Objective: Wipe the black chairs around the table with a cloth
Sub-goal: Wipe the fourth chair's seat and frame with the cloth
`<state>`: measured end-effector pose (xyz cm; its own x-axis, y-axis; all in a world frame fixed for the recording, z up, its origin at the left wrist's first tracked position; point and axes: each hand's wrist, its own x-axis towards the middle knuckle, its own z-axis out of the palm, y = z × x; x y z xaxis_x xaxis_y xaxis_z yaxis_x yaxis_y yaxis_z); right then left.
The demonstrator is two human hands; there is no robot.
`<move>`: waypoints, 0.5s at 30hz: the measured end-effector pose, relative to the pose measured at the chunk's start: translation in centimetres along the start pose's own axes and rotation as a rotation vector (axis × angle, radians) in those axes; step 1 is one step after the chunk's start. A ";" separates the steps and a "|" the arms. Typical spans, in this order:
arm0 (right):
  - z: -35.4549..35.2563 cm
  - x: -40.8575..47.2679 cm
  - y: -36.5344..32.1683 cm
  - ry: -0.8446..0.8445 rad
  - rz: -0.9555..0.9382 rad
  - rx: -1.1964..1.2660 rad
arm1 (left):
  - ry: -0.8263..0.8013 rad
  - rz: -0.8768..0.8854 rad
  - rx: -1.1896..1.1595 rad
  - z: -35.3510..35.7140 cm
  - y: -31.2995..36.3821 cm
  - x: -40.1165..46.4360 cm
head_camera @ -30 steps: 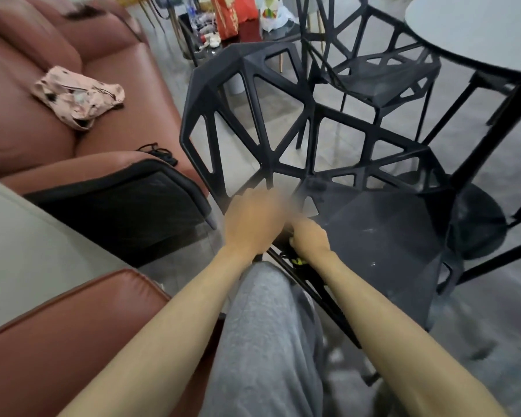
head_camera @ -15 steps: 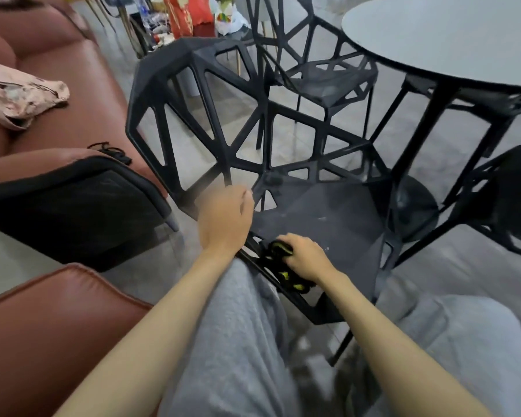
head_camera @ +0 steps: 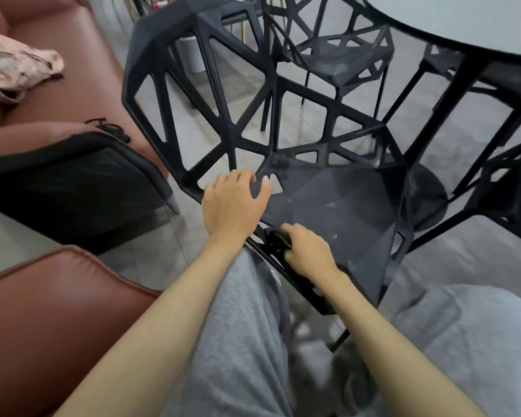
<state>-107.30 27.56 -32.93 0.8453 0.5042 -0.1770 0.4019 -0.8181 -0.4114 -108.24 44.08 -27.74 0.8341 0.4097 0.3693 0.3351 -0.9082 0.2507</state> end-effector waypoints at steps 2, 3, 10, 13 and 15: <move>0.4 2.5 -1.3 0.009 -0.022 -0.016 | -0.004 -0.002 -0.005 -0.1 0.0 0.1; 0.3 3.2 -1.7 0.002 -0.047 -0.043 | -0.008 -0.003 -0.008 -0.2 0.0 0.2; -4.7 0.2 2.4 -0.366 -0.103 0.025 | -0.020 -0.006 -0.047 -0.7 0.0 -0.1; -7.1 -4.7 4.5 -0.466 -0.087 0.034 | -0.003 0.005 -0.047 -0.7 0.0 -0.1; -7.2 -8.5 5.4 -0.428 -0.080 0.073 | 0.008 0.021 -0.032 -0.5 -0.1 -0.2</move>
<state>-109.77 16.85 -27.18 0.5845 0.6469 -0.4898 0.4215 -0.7578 -0.4980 -108.59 44.10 -27.39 0.8374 0.3913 0.3816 0.3031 -0.9135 0.2714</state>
